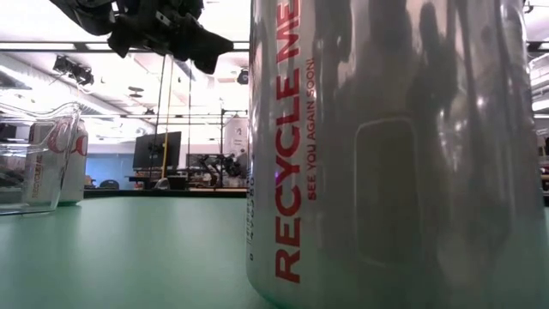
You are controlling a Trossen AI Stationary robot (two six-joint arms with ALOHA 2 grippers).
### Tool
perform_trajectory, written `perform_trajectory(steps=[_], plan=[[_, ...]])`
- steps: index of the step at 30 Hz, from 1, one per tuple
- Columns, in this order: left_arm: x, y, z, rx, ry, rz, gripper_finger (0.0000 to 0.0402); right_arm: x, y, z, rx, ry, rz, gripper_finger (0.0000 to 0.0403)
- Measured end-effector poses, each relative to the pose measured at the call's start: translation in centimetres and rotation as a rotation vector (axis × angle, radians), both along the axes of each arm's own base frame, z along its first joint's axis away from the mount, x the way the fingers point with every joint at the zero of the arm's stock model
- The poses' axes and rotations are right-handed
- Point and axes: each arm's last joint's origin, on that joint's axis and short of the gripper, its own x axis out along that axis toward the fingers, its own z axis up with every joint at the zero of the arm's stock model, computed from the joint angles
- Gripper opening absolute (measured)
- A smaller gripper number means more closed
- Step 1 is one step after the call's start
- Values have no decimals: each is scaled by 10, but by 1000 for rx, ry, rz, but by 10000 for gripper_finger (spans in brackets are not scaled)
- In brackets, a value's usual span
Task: Sort soda cans
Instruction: Put the left red/black soda can into the right transparent bin
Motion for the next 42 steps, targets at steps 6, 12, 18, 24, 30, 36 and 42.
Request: perform_trajectory(steps=[6,12,18,24,30,36,42], plan=[[-1,4,-5,42,60,130,0,14,4,2,-15,-12,-10,360],[-1,4,-8,57,91,164,0,39,9,-13,-19,15,-1,362],[-1,4,-8,62,86,160,0,60,10,-21,-38,-20,-17,358],[-1,3,-8,60,93,159,0,73,11,-32,-35,-2,-20,301],[-1,3,-9,56,106,158,0,69,10,-15,-97,9,-52,290],[-1,3,-9,56,106,158,0,53,11,35,-173,42,-32,290],[-1,3,-9,61,105,157,0,15,26,84,-209,124,-15,290]])
